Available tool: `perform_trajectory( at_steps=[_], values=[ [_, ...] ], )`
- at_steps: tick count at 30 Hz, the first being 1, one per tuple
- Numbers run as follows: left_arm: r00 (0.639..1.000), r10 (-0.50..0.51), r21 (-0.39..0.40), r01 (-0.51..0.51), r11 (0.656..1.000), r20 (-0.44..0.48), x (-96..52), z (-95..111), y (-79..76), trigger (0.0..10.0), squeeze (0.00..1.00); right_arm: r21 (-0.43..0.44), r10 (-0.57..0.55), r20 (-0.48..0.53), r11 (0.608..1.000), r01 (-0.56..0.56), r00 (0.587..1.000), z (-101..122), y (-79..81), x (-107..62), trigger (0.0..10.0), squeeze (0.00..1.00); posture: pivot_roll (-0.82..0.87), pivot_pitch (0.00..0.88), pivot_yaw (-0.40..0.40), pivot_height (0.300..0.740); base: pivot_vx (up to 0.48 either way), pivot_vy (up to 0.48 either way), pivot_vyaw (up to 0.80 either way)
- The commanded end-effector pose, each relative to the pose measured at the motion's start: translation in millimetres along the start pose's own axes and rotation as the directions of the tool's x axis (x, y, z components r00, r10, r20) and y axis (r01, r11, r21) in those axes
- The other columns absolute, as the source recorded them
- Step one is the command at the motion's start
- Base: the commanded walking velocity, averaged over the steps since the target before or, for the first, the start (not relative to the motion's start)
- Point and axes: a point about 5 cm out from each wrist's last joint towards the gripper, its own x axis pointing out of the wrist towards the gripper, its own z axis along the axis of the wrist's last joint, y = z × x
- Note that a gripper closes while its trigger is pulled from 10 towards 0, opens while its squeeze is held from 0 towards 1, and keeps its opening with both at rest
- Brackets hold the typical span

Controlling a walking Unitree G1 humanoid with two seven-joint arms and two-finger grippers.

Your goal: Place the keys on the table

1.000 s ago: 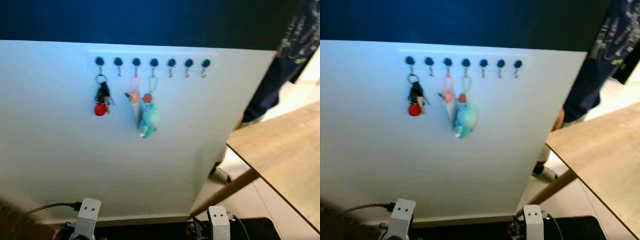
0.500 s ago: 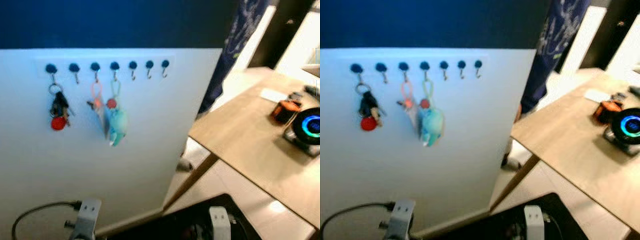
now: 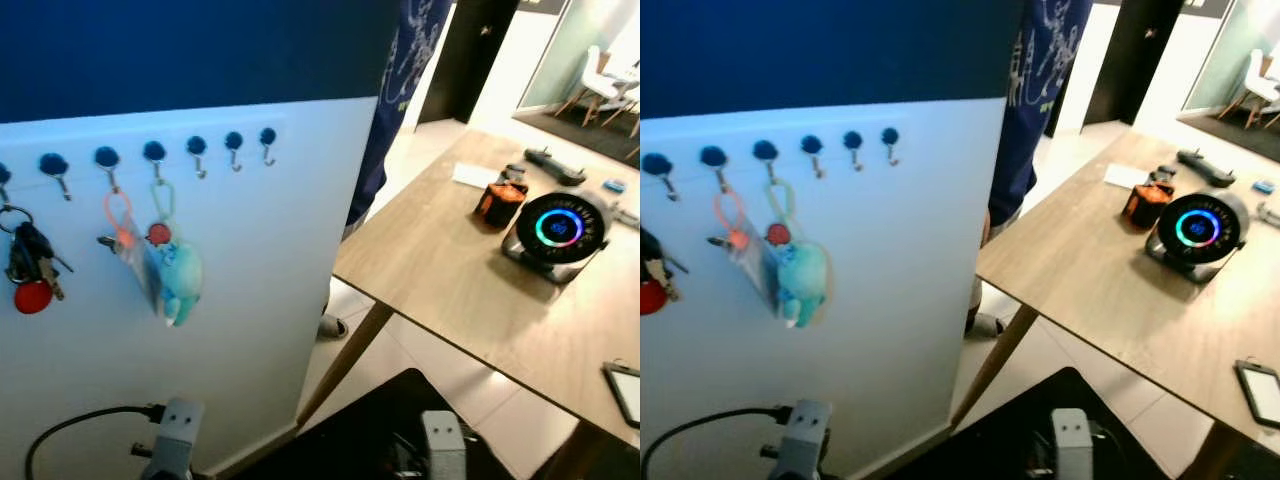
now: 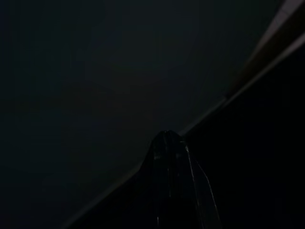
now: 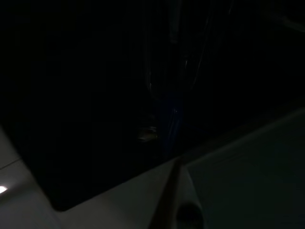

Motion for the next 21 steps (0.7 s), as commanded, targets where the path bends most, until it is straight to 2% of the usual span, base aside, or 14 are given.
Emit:
perform_trajectory(
  at_steps=[1, 21],
  values=[
    [1.000, -0.008, 0.003, 0.008, 1.000, 0.013, 0.8, 2.0, -1.3, 10.0, 0.00, -0.002, -0.031, -0.010, 1.000, 0.031, 0.999, -4.0, -10.9, -3.3, 10.0, 0.00, 0.12, 0.045, -0.073, 0.740, 0.000, 0.000, -0.68],
    [1.000, 0.008, -0.038, -0.008, 0.999, 0.013, 0.0, 0.5, -0.2, 10.0, 0.00, -0.004, -0.029, -0.012, 1.000, 0.029, 1.000, -3.4, -11.7, -3.1, 10.0, 0.00, 0.12, 0.048, -0.075, 0.740, 0.000, 0.000, -0.79]
  ],
)
